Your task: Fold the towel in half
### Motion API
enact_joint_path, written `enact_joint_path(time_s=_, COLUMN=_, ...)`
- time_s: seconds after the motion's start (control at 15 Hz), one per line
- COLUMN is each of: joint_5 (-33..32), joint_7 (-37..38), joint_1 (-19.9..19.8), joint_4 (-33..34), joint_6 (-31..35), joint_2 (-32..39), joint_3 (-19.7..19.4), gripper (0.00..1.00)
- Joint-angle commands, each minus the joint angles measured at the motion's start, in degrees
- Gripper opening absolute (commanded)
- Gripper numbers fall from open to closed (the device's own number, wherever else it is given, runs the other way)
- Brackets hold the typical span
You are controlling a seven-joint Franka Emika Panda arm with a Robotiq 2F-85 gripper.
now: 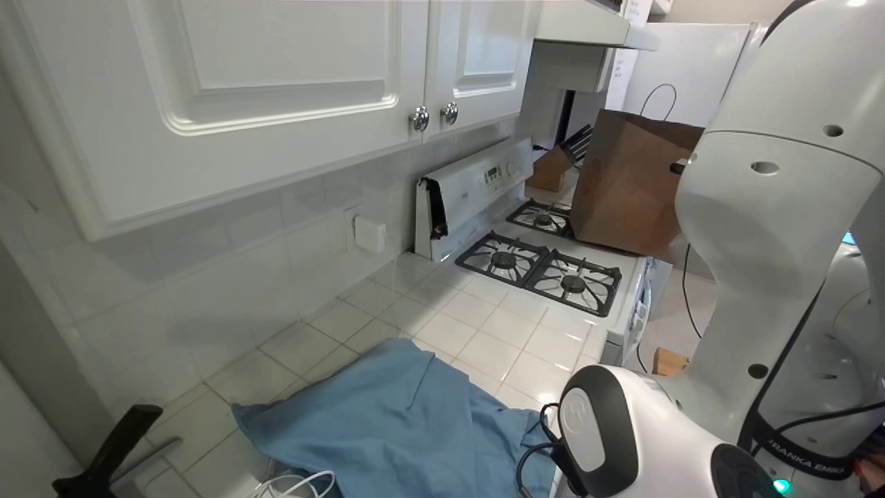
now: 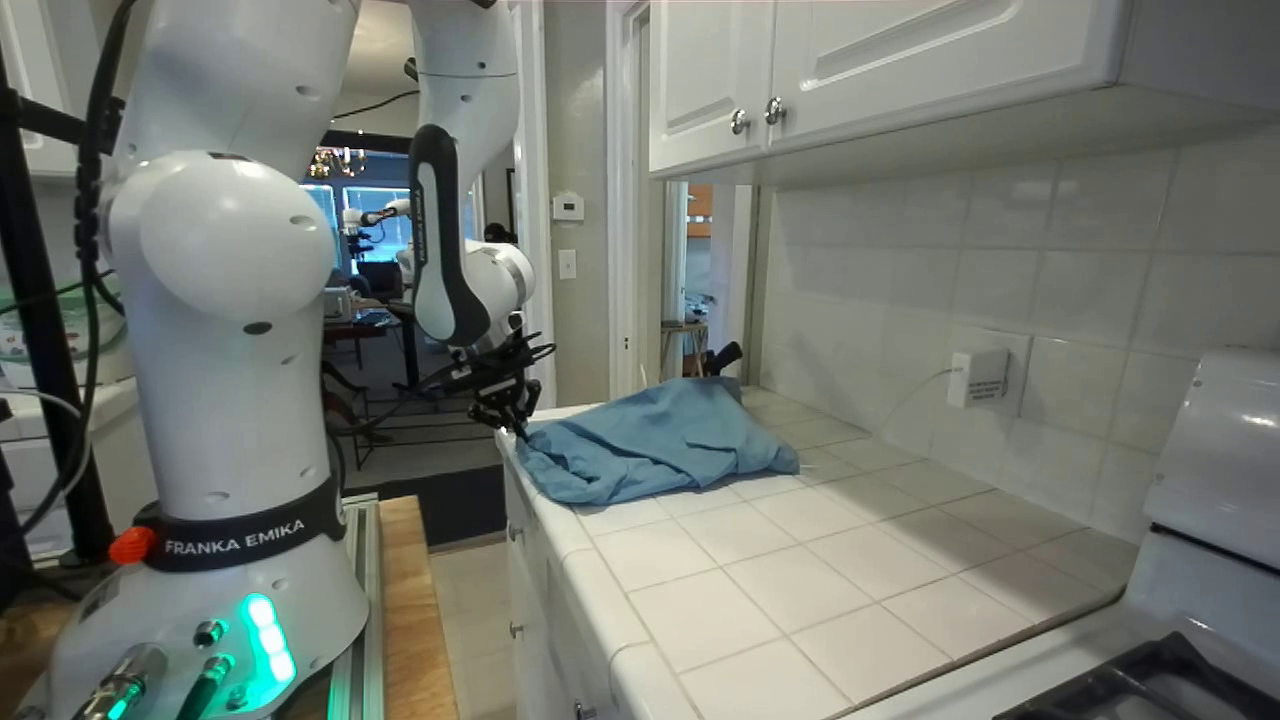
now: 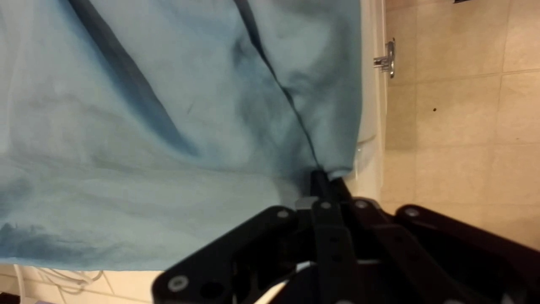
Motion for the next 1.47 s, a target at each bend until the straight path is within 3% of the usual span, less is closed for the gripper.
enact_joint_path(time_s=0.0, joint_5=0.5, joint_7=-0.2, joint_1=-1.4, joint_4=-1.2, joint_6=2.1, joint_2=-1.8, joint_3=-0.2, gripper=0.00)
enact_joint_path(time_s=0.6, joint_5=-0.9, joint_7=-7.8, joint_1=-7.5, joint_4=-0.9, joint_6=6.8, joint_2=-6.4, joint_3=-2.1, gripper=0.00)
enact_joint_path(time_s=1.0, joint_5=-1.7, joint_7=-13.5, joint_1=-10.5, joint_4=2.8, joint_6=8.0, joint_2=-9.9, joint_3=-4.0, gripper=0.00)
enact_joint_path(time_s=1.2, joint_5=-6.6, joint_7=-9.3, joint_1=-10.0, joint_4=7.2, joint_6=6.8, joint_2=-10.7, joint_3=-4.3, gripper=0.00)
enact_joint_path(time_s=1.4, joint_5=-18.8, joint_7=-1.2, joint_1=-9.0, joint_4=12.6, joint_6=1.3, joint_2=-10.1, joint_3=-3.9, gripper=0.00)
